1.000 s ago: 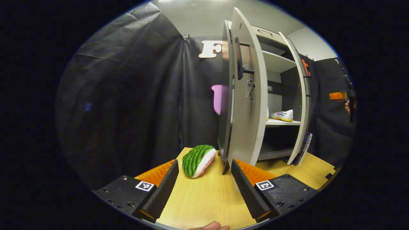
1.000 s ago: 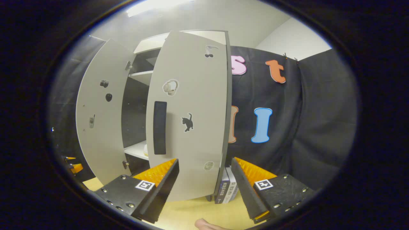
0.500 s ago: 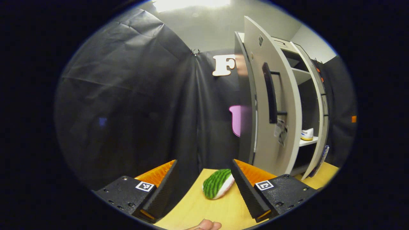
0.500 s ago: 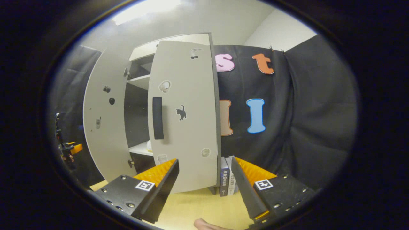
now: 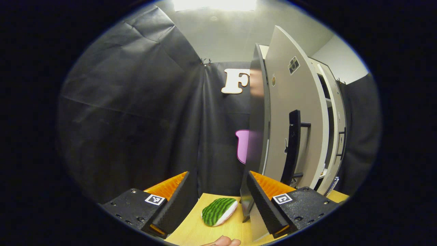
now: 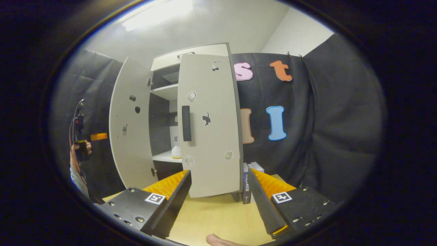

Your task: Grab one shoe with the right hand and put it into the shoe cabinet, grab the other shoe with the left hand and put it into the shoe cabinet; then close the right door with the right hand and the left door with the left hand.

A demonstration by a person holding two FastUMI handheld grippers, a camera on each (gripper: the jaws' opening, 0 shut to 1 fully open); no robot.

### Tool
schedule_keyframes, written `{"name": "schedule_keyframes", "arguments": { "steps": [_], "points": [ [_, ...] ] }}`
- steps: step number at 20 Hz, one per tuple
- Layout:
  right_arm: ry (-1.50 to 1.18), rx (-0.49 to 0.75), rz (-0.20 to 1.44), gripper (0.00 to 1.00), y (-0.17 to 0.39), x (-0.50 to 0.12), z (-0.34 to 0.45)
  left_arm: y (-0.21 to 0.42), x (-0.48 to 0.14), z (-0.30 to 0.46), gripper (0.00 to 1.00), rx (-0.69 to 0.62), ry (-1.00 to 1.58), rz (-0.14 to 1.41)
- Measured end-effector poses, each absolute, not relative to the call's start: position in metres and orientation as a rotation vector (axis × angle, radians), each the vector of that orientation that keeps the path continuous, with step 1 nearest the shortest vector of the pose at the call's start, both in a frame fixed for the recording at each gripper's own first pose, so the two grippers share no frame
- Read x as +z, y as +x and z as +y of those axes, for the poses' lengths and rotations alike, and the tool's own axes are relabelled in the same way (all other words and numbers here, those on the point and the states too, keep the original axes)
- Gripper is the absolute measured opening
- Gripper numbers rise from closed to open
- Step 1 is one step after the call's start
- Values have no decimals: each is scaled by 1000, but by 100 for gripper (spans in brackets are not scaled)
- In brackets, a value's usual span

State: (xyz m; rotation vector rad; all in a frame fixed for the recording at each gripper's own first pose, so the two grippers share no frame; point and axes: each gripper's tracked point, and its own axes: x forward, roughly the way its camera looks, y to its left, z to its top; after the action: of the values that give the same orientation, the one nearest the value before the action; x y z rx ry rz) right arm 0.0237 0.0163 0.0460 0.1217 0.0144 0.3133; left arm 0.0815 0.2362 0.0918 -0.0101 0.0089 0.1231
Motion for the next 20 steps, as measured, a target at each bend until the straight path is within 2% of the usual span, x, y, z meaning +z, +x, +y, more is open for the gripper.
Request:
{"name": "schedule_keyframes", "arguments": {
  "steps": [3, 6, 8, 10, 16, 20],
  "points": [
    [166, 322, 24, 98, 6, 26, 28, 89, 112, 217, 99, 93, 21, -11],
    [158, 294, 22, 97, -4, 10, 25, 95, 94, 190, 99, 36, 45, 89],
    [169, 280, 8, 98, -13, 8, 21, 92, 87, 190, 87, 43, 117, 129],
    [195, 262, 7, 98, -17, 2, 15, 93, 92, 185, 85, 43, 126, 126],
    [109, 190, 24, 98, -27, -10, -5, 94, 92, 179, 86, 23, 57, 119],
    [18, 168, -5, 98, -43, -7, -4, 90, 91, 150, 85, -50, 25, 134]
  ]
}}
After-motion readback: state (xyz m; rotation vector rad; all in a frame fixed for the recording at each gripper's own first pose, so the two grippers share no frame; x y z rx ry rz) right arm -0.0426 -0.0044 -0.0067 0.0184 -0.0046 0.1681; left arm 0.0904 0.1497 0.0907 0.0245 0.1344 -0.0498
